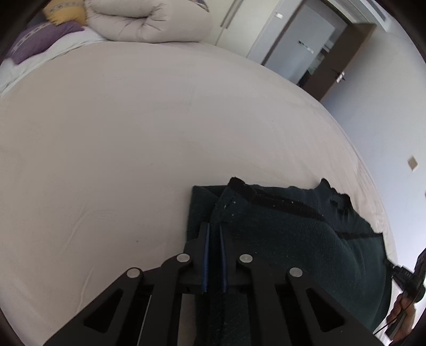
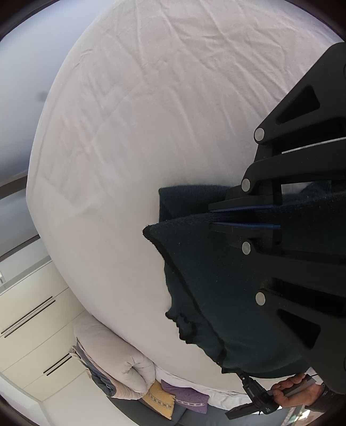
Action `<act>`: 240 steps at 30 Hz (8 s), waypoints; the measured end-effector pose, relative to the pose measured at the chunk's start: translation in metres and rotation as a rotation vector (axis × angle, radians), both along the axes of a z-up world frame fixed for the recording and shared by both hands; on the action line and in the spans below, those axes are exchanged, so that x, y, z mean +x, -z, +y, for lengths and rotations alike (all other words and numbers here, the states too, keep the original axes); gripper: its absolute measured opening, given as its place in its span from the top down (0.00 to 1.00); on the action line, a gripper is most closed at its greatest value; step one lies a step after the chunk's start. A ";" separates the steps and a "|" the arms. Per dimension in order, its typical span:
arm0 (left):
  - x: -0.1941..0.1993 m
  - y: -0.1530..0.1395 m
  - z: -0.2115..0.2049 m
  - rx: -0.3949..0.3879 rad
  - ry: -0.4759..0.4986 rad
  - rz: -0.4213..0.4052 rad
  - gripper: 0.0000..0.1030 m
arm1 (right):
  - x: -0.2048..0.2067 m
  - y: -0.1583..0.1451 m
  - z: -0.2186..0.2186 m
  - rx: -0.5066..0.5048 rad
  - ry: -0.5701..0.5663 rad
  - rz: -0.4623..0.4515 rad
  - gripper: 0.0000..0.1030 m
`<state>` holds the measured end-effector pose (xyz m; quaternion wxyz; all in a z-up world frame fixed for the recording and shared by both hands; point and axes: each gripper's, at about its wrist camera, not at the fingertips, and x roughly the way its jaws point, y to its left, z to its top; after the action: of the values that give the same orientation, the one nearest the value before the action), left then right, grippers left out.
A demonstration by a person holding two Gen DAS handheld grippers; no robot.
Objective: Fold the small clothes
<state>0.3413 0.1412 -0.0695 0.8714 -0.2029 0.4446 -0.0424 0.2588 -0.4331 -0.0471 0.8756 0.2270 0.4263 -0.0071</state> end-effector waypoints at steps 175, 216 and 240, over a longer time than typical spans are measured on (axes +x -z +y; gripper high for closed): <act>-0.066 0.013 0.022 -0.318 0.144 0.095 0.14 | -0.107 0.033 0.137 0.578 -0.206 -0.151 0.34; -0.073 0.019 0.021 -0.773 0.110 0.209 0.89 | 0.067 0.054 0.267 0.601 -0.376 0.091 0.35; -0.048 -0.025 -0.254 -0.395 0.576 0.168 0.66 | 0.123 0.070 0.136 1.022 -0.254 0.083 0.24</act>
<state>0.2933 -0.1130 -0.0449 0.7283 -0.2365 0.5367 -0.3543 0.3821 -0.2971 -0.1167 0.6298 0.5709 0.4338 0.2987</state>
